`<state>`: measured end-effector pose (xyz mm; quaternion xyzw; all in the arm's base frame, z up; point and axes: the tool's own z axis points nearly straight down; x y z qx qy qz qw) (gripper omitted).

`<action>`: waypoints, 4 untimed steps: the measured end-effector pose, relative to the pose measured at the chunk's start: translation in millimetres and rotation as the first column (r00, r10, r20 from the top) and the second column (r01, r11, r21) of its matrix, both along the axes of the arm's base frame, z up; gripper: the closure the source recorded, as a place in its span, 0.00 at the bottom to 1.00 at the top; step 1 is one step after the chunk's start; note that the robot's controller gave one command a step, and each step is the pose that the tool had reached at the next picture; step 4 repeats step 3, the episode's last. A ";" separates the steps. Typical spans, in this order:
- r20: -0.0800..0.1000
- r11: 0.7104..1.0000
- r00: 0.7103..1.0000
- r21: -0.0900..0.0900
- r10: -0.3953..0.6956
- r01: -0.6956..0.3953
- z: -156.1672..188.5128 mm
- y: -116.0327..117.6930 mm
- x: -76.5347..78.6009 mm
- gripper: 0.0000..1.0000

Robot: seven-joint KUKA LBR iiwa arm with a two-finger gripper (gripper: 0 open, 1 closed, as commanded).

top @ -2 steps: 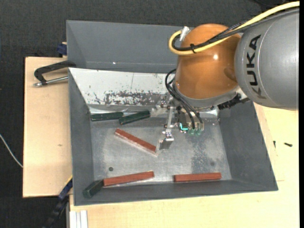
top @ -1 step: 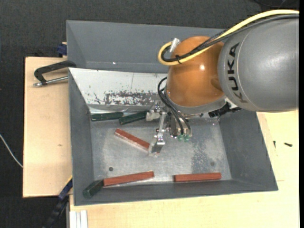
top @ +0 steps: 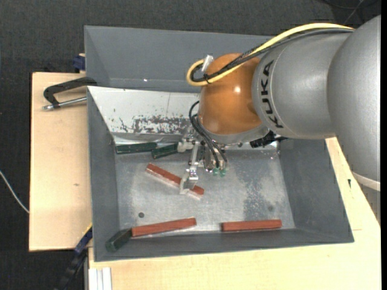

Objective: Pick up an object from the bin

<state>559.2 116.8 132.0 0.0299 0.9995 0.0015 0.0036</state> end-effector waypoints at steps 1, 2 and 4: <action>-0.008 1.000 1.000 0.002 -0.026 0.026 -54.8 21.7 -24.3 1.00; -0.008 1.000 1.000 0.002 -0.027 0.027 -54.8 21.6 -24.3 1.00; 0.000 0.997 0.997 0.000 -0.082 0.082 95.9 18.7 -19.8 1.00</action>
Offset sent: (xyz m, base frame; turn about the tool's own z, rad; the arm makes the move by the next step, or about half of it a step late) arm 0.0000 0.0000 0.0000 0.0000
